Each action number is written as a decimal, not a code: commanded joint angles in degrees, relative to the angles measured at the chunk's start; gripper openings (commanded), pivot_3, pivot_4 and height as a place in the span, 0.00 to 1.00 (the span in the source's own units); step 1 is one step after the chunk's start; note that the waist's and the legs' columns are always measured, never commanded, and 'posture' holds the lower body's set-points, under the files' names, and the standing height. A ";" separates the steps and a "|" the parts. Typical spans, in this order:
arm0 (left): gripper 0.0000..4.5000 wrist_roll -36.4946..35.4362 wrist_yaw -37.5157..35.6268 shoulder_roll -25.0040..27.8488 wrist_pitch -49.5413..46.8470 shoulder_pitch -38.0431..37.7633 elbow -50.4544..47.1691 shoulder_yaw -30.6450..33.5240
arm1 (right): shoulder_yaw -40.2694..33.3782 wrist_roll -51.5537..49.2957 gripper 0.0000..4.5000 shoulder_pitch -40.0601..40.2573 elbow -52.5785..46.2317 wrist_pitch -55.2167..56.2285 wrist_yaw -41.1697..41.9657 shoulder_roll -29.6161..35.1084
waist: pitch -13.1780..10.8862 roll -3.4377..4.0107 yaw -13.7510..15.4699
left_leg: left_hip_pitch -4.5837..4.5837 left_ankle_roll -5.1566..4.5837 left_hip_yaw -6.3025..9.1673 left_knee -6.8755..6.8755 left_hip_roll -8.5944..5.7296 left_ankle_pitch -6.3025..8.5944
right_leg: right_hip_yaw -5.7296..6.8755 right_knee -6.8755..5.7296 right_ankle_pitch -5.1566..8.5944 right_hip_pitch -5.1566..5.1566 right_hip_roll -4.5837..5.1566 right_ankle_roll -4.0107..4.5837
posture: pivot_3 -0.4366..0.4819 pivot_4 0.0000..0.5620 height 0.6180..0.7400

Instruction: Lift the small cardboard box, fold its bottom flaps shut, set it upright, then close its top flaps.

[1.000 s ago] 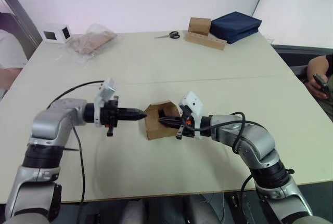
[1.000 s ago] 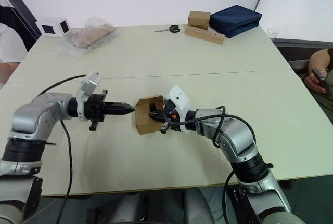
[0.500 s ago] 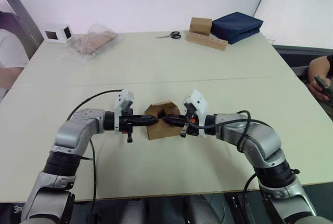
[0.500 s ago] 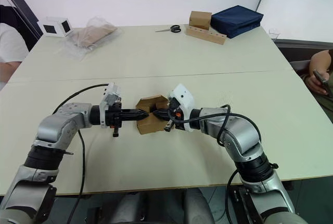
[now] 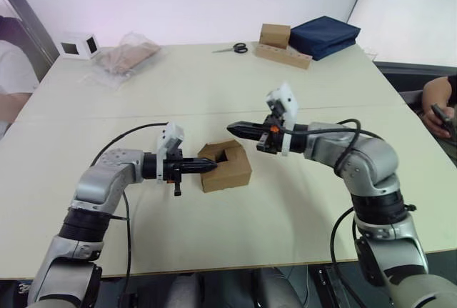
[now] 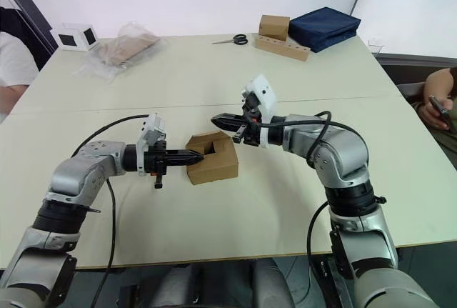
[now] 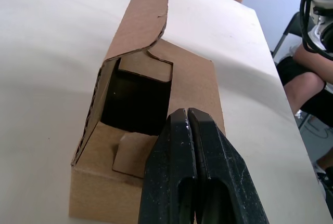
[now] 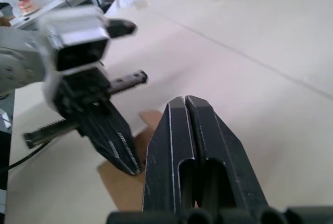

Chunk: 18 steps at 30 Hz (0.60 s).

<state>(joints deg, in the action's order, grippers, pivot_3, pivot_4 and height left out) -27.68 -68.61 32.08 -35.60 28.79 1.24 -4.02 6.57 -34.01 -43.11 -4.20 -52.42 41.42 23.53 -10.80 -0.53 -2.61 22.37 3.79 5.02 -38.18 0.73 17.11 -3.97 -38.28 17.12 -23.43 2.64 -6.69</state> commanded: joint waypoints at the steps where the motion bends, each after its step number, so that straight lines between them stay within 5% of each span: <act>1: 0.00 -0.33 0.52 0.41 -0.25 -0.65 -1.70 -0.28 | 1.26 1.48 0.00 -2.80 3.52 2.75 3.40 -0.31 | 0.00 0.00 -0.01 | 0.00 0.00 0.00 0.01 0.00 0.00 | 0.00 0.00 0.00 0.00 0.00 0.00 | 0.48 0.27 1.00; 18: 0.00 -1.18 1.40 0.73 -0.76 -0.54 -2.32 0.15 | 5.25 4.38 0.00 0.31 2.05 2.37 9.85 2.21 | 0.00 0.00 0.05 | 0.01 0.00 0.01 0.01 0.00 0.00 | 0.00 0.02 0.00 0.00 0.00 0.00 | 0.48 0.27 1.00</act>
<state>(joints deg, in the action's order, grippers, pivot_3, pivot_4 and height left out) -28.21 -67.30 32.14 -35.86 28.19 -0.03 -4.04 11.73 -29.93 -42.90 -0.07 -50.41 51.03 25.75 -10.80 -0.52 -2.57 22.38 3.79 5.03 -38.17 0.73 17.11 -3.97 -38.26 17.12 -23.43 2.65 -6.69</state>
